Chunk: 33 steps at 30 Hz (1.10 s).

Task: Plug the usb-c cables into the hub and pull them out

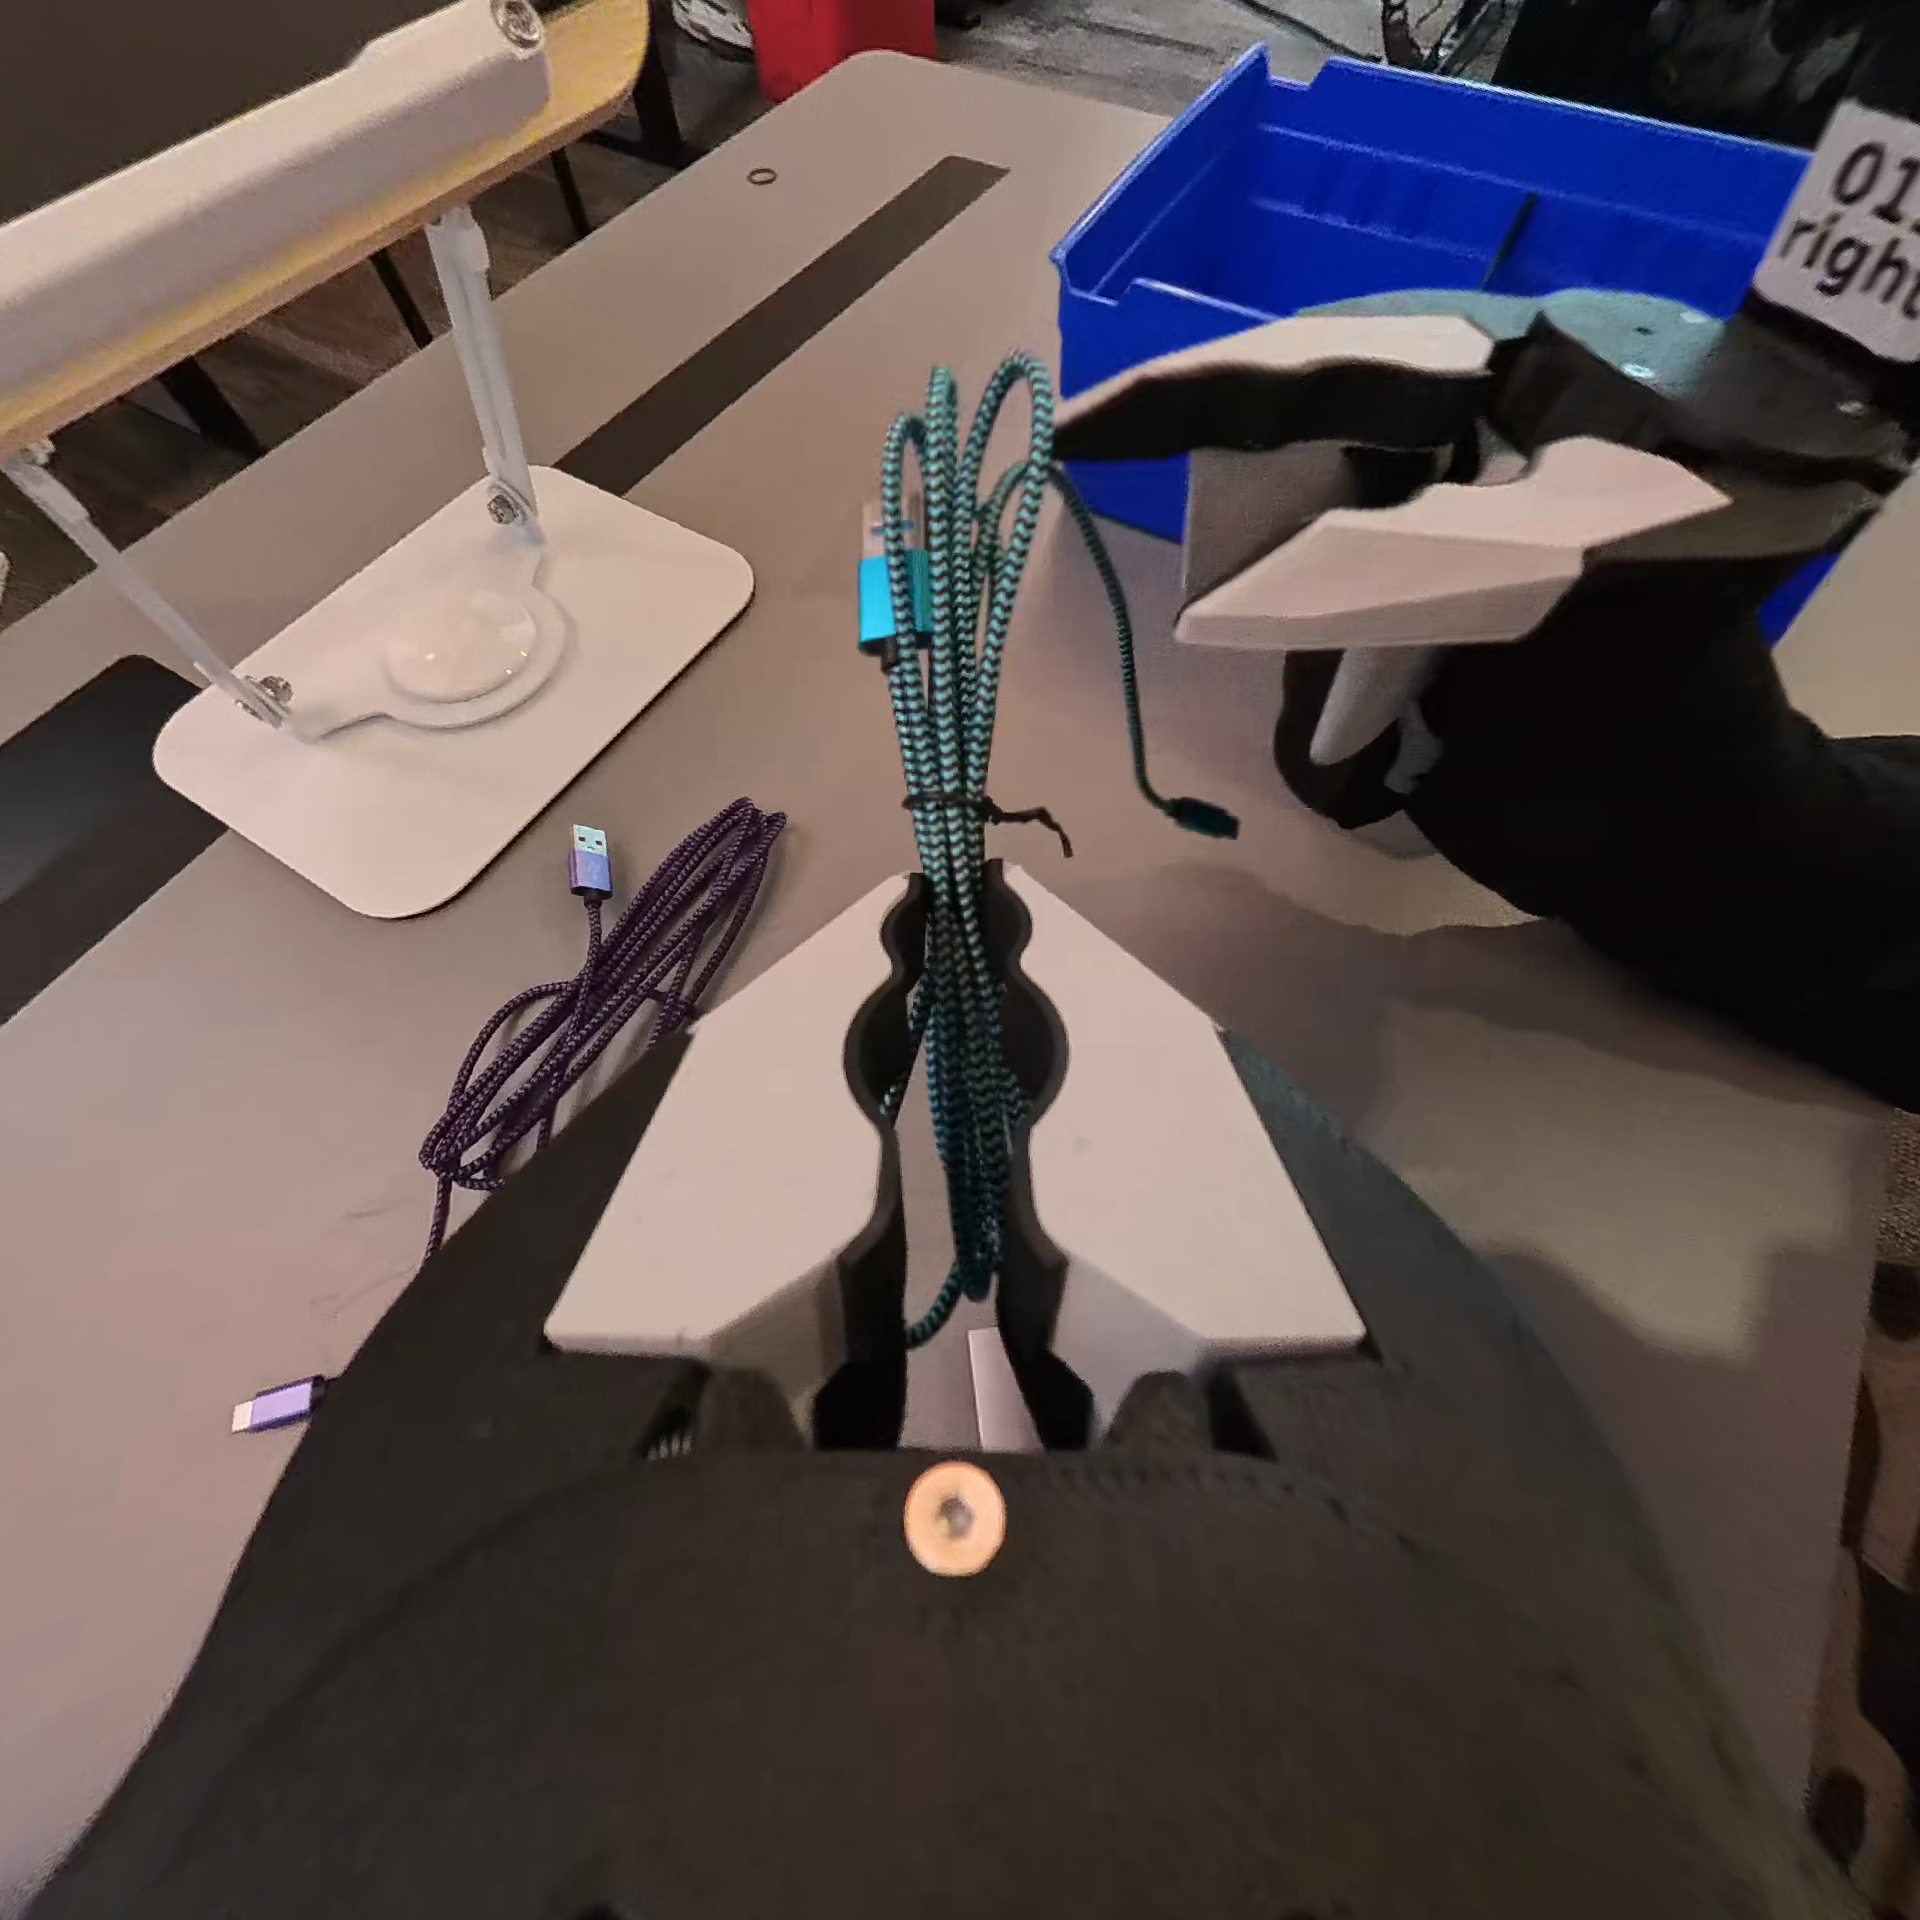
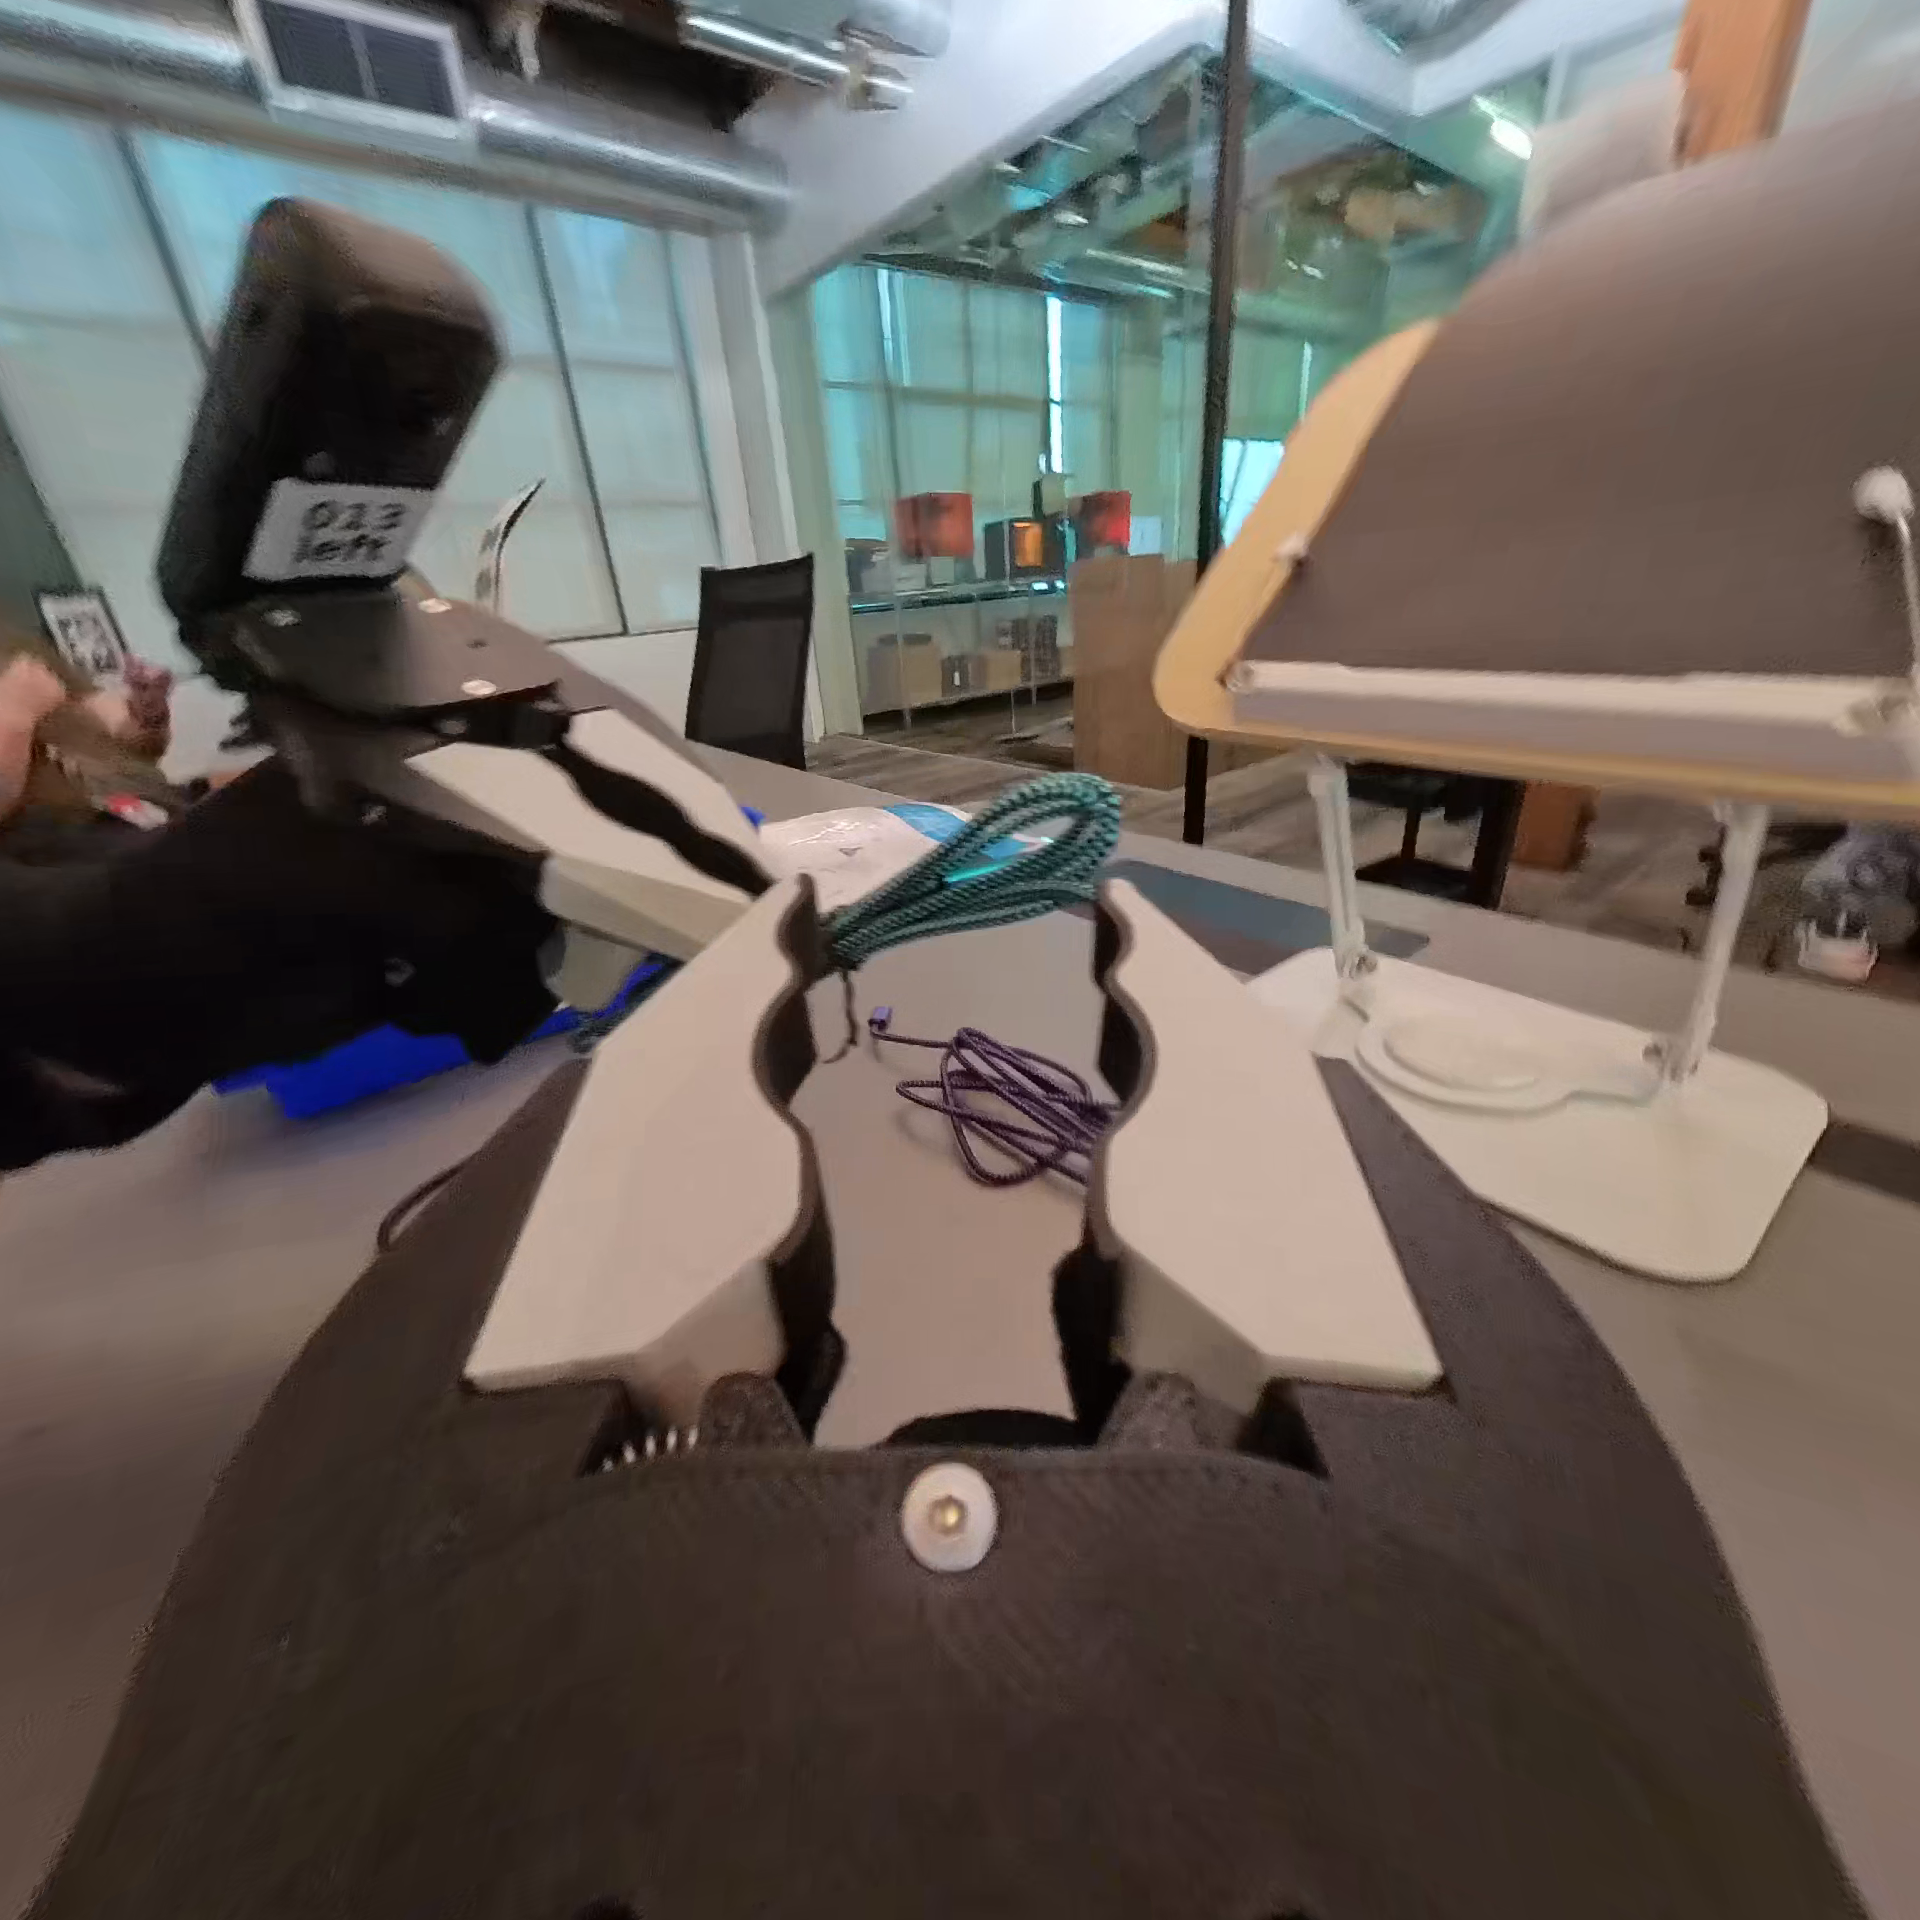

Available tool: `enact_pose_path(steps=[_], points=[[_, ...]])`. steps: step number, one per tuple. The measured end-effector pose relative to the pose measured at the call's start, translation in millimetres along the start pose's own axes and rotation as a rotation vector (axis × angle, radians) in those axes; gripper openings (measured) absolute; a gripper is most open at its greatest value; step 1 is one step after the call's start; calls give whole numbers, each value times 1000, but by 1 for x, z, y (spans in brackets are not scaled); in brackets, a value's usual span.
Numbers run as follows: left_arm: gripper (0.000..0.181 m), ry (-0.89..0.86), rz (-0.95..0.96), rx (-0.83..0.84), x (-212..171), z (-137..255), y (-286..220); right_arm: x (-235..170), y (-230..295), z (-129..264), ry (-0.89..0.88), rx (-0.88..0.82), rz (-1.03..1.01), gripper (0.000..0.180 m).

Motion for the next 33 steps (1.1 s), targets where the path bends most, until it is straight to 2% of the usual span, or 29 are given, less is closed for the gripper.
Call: enact_pose_path(steps=[2, 4, 6, 10, 11, 14, 15, 20, 23, 25, 27, 28, 30, 33], points=[[8, -20, -9, -3, 1, 2, -2, -5, -18, 0, 11, -69, -108, 91], [9, -44, -22, -16, 4, 3, -7, -14, -26, -5, 39, -23, -211, 99], [9, -40, -30, -24, 4, -1, -13, -22, -22, -14, 68, 92, -309, 102], [8, -23, -49, -45, -1, -14, -24, -27, -5, -24, 93, 255, -358, 85], [8, -21, -54, -53, -1, -16, -27, -27, -4, -25, 89, 275, -357, 73], [9, -14, -69, -77, -1, -22, -34, -27, 2, -22, 66, 389, -377, 22], [10, -6, -79, -87, -1, -24, -36, -27, 2, -21, 57, 410, -387, 17], [20, -4, -20, -231, 3, -26, -36, -21, 4, -18, 16, 443, -362, 10], [46, 26, 95, -385, 0, -33, -35, -13, 4, -12, -77, 547, -429, 10], [48, 53, 124, -525, -3, -38, -44, -11, 5, -11, -94, 586, -439, 10], [41, 83, 125, -568, -8, -45, -51, -10, 8, -12, -95, 604, -423, 10], [29, 88, 114, -578, -9, -47, -55, -9, 11, -12, -93, 618, -412, 10], [24, 99, 105, -554, -10, -51, -56, -11, 12, -14, -77, 612, -398, 11], [7, 78, 124, -511, -10, -47, -49, -11, 12, -14, -72, 607, -388, 17]])
Point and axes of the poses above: each gripper's, where its closed fingertips meet, z back along the fingers, x out of its top, y = z × x across the jaws, the point moved 7 cm from there along z, back along the fingers, and after that the axes turned 9 degrees about y, right-handed, at the moved point
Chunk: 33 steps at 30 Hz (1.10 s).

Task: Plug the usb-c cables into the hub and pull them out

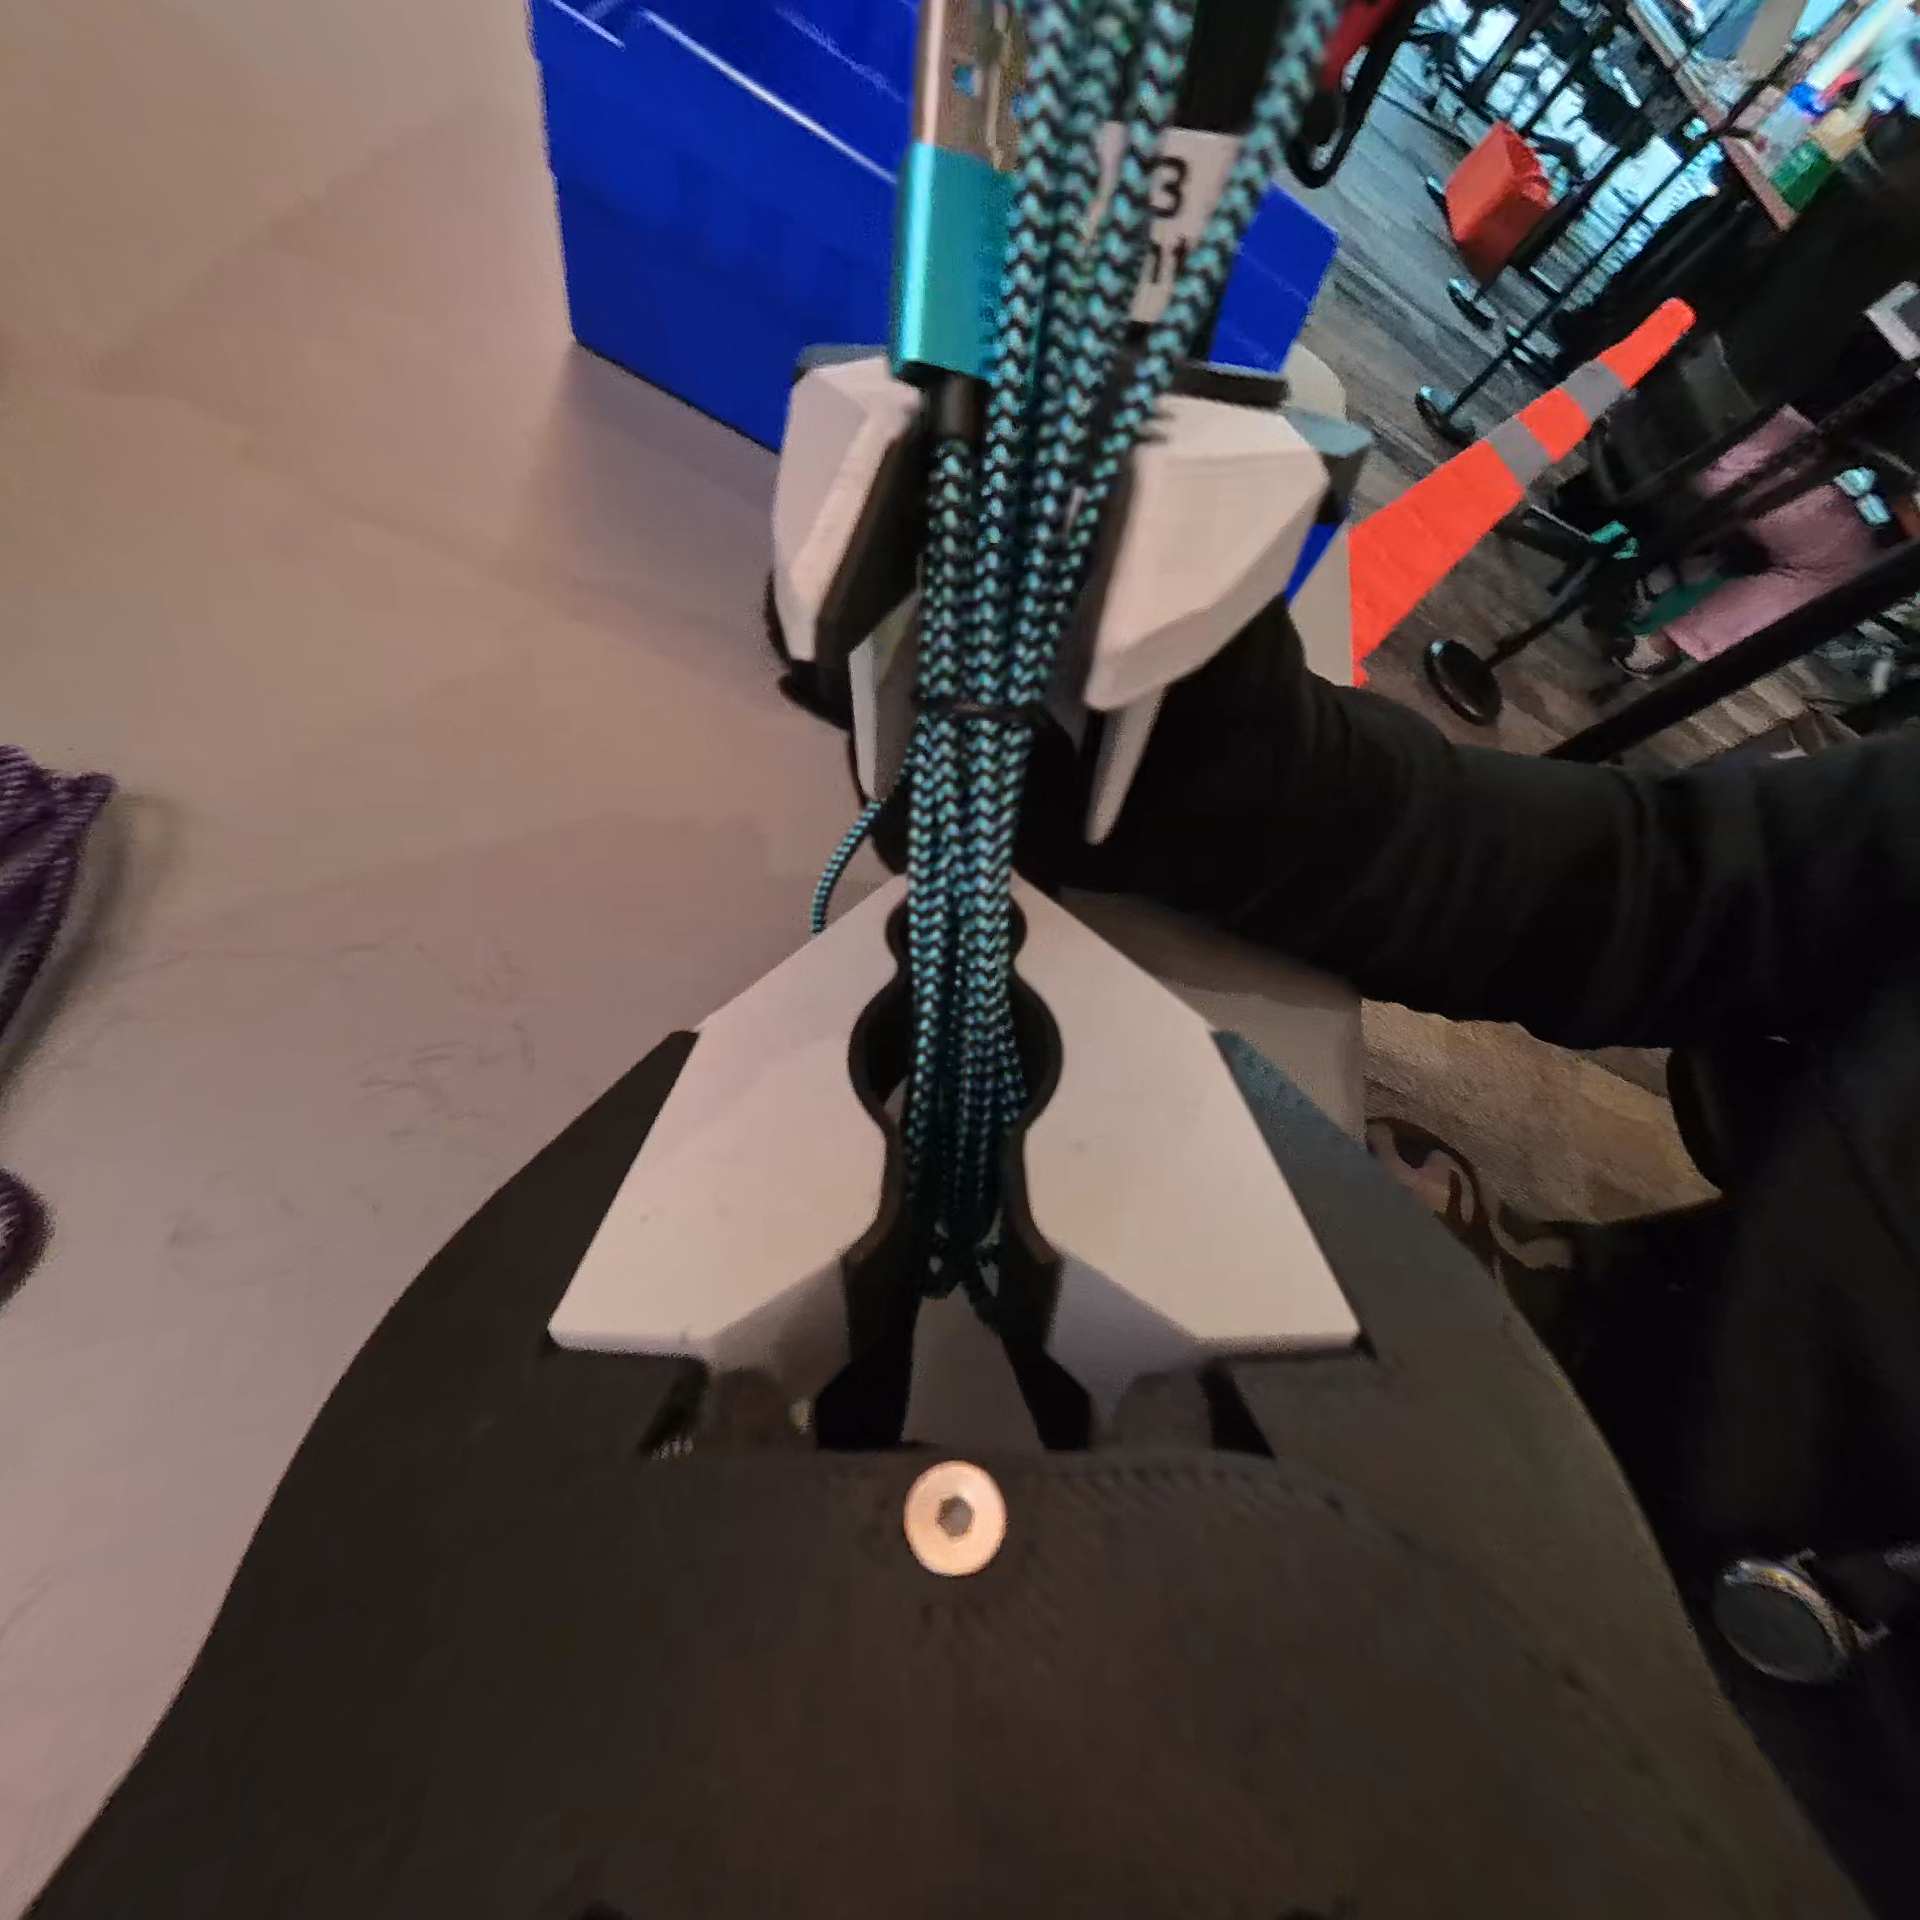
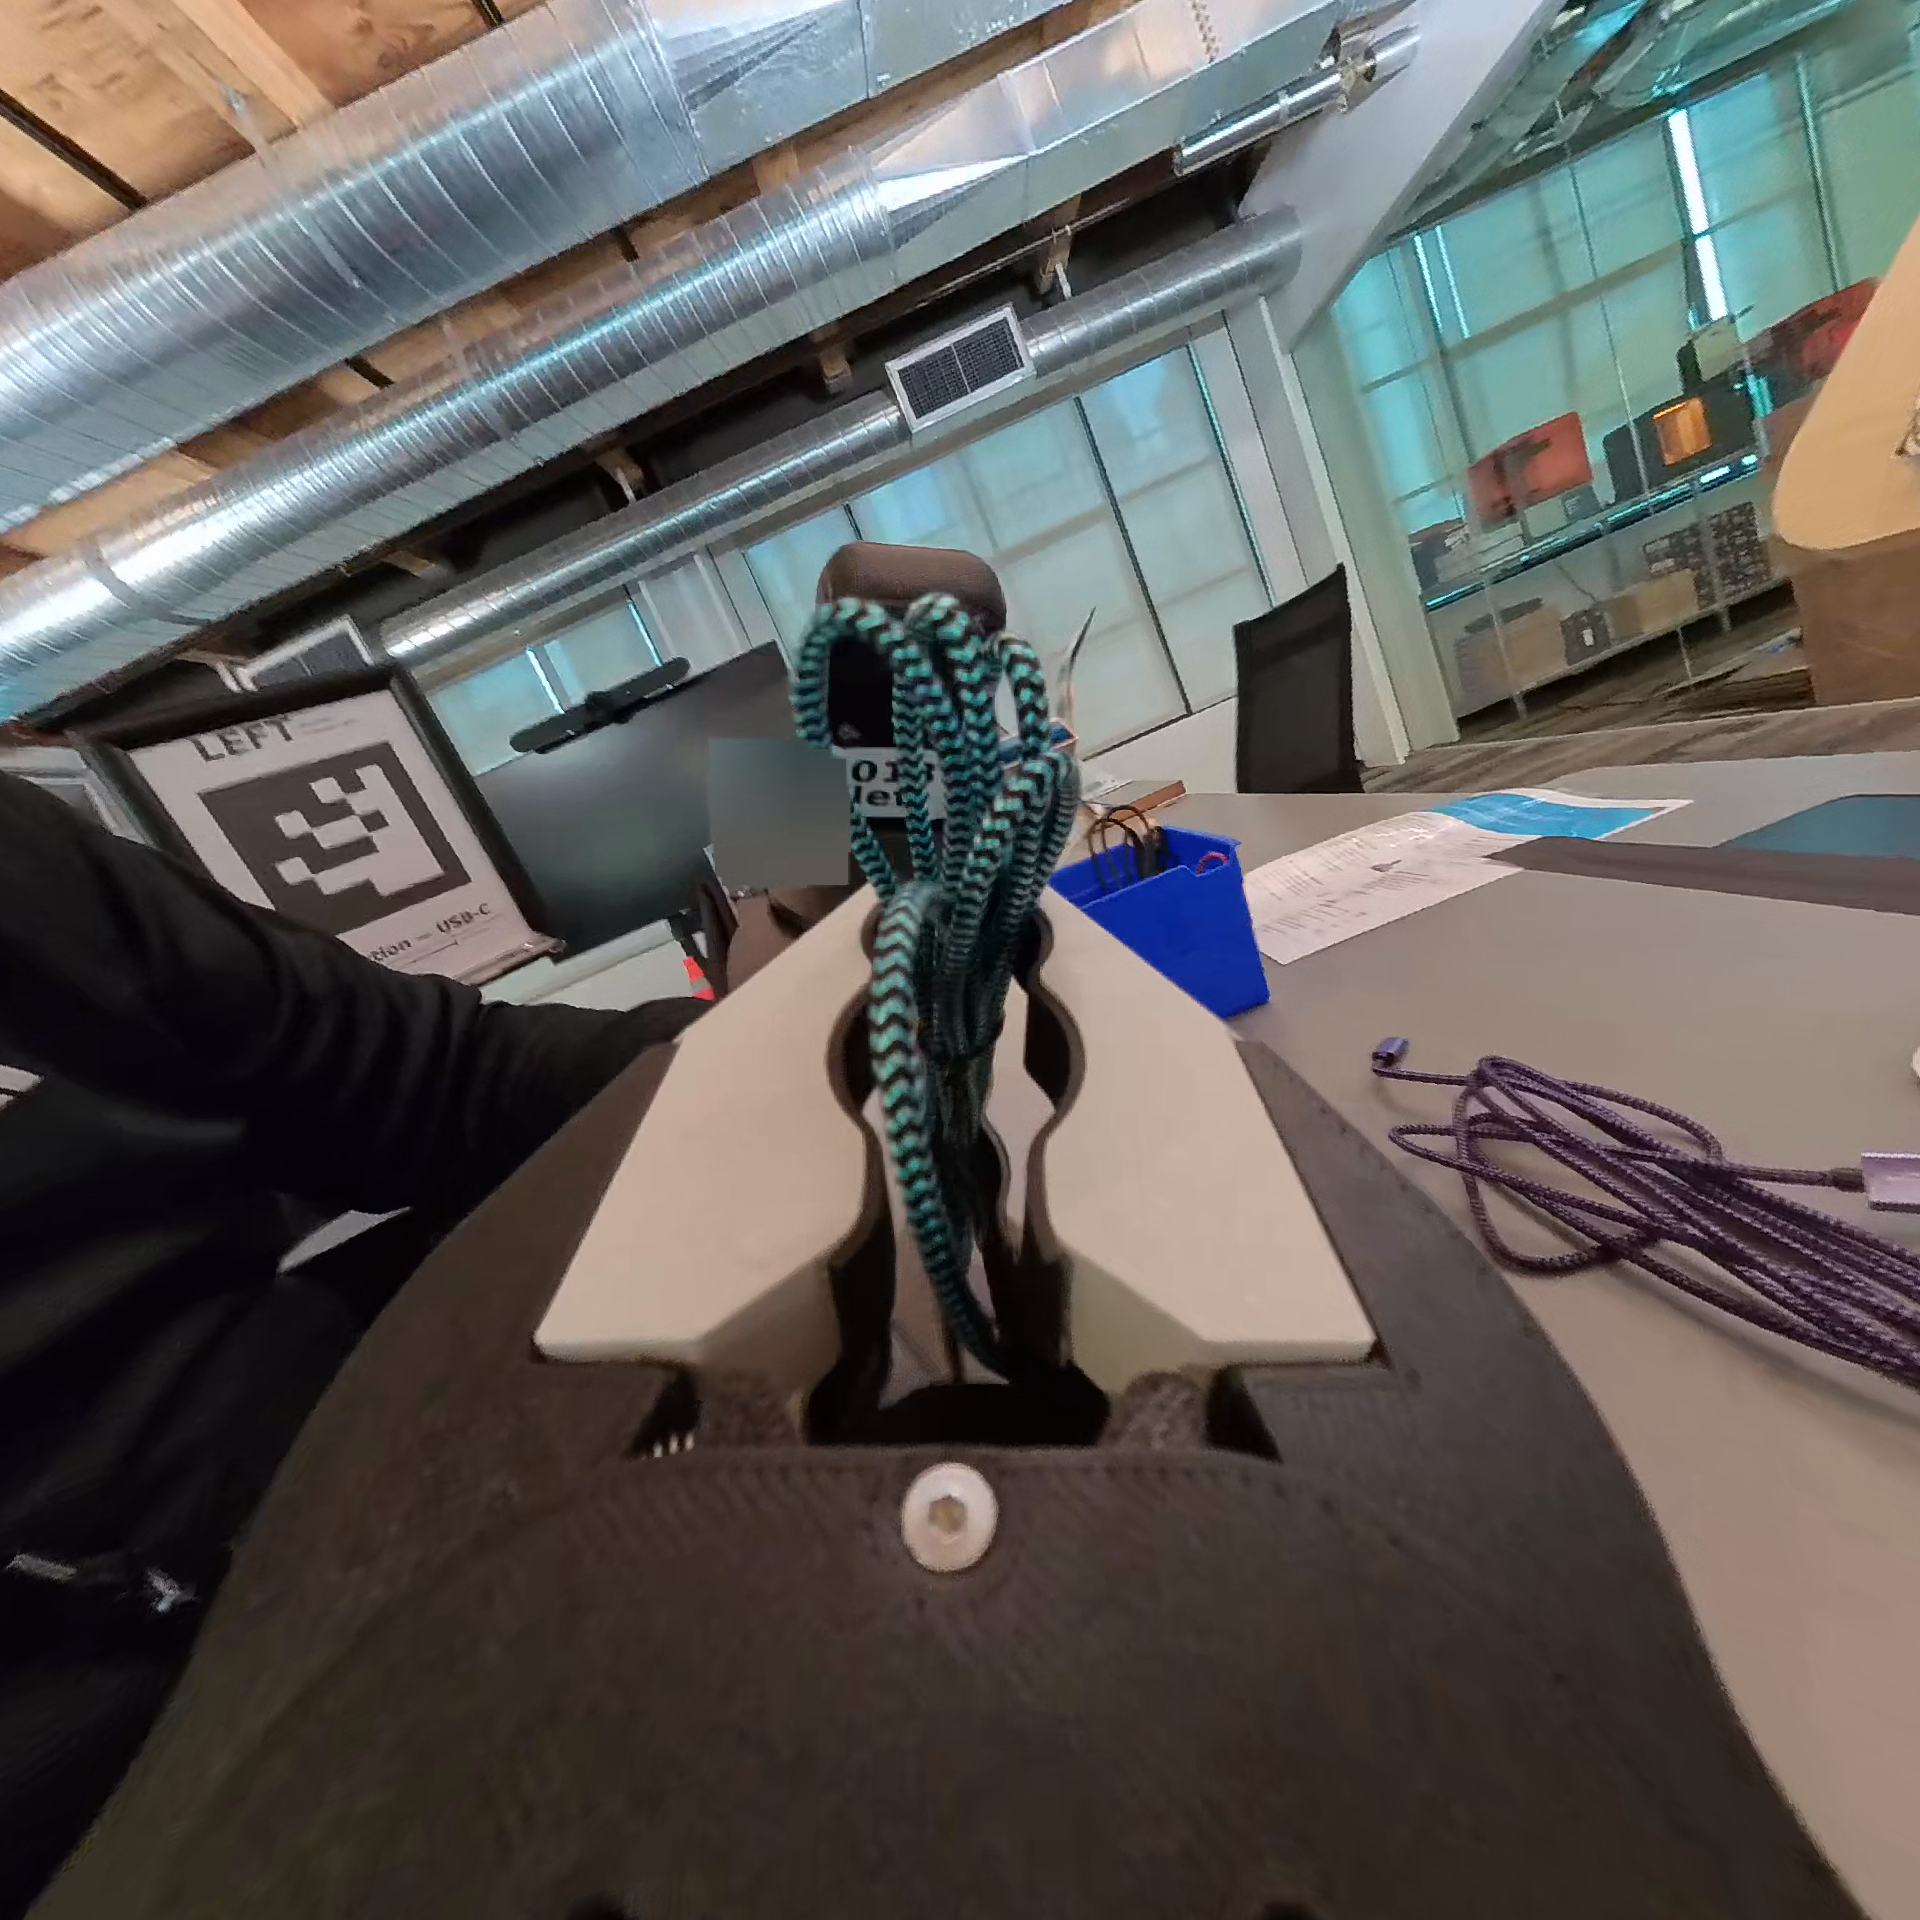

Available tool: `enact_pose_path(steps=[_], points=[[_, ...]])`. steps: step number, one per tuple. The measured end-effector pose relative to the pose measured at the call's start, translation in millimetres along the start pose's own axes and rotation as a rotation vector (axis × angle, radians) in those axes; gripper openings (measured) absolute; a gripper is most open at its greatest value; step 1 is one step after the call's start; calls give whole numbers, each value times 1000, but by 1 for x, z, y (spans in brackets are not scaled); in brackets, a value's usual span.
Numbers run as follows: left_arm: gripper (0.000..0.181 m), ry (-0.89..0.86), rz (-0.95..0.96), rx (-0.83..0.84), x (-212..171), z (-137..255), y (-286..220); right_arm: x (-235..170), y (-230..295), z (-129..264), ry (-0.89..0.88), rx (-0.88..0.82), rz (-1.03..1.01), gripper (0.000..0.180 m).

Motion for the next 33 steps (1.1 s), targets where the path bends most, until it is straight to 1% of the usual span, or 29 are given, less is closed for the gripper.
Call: enact_pose_path(steps=[1, 2, 5, 7, 10, 11, 14, 15, 17, 20, 22, 25, 27, 30, 33], points=[[5, -9, 4, 16, 1, 4, 1, 0, 0, -1, 6, -17, 11, 24], [5, -21, 5, 23, 2, 9, 2, 1, -1, -1, 5, -28, 6, 36], [3, -53, 5, 68, 6, 30, 0, 3, -5, 3, -32, -29, -38, 59], [3, -52, -5, 108, 8, 47, -3, 5, -8, 5, -45, -46, -48, 66], [3, -47, -43, 183, 8, 81, -11, 5, -9, 6, -49, -55, -52, 67], [3, -34, -59, 232, 7, 94, -12, 4, -10, 6, -47, -55, -56, 66], [3, 18, -92, 338, 3, 144, -18, 3, -12, 6, -42, -60, -64, 64], [4, 71, -98, 396, 1, 163, -20, 2, -12, 7, -46, -60, -68, 63], [4, 131, -127, 580, -1, 209, -26, 3, -15, 11, -65, -60, -85, 58], [4, 160, -126, 714, -5, 261, -41, 3, -19, 14, -82, -55, -107, 55], [4, 224, -134, 774, -15, 281, -48, 1, -19, 12, -67, -58, -106, 54], [4, 255, -102, 807, -29, 294, -52, -3, -19, 7, -36, -55, -106, 54], [4, 259, -51, 788, -39, 290, -49, -5, -20, 5, -20, -59, -103, 53], [4, 297, -7, 745, -54, 270, -38, -7, -21, 5, -16, -60, -106, 53], [4, 319, -3, 650, -64, 237, -30, -6, -22, 6, -18, -66, -106, 52]])
Point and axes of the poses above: each gripper's, where its closed fingertips meet, z back along the fingers, x out of its top, y = z × x across the jaws, the point moved 7 cm from there along z, back along the fingers, and after that the axes turned 9 degrees about y, right-handed, at the moved point
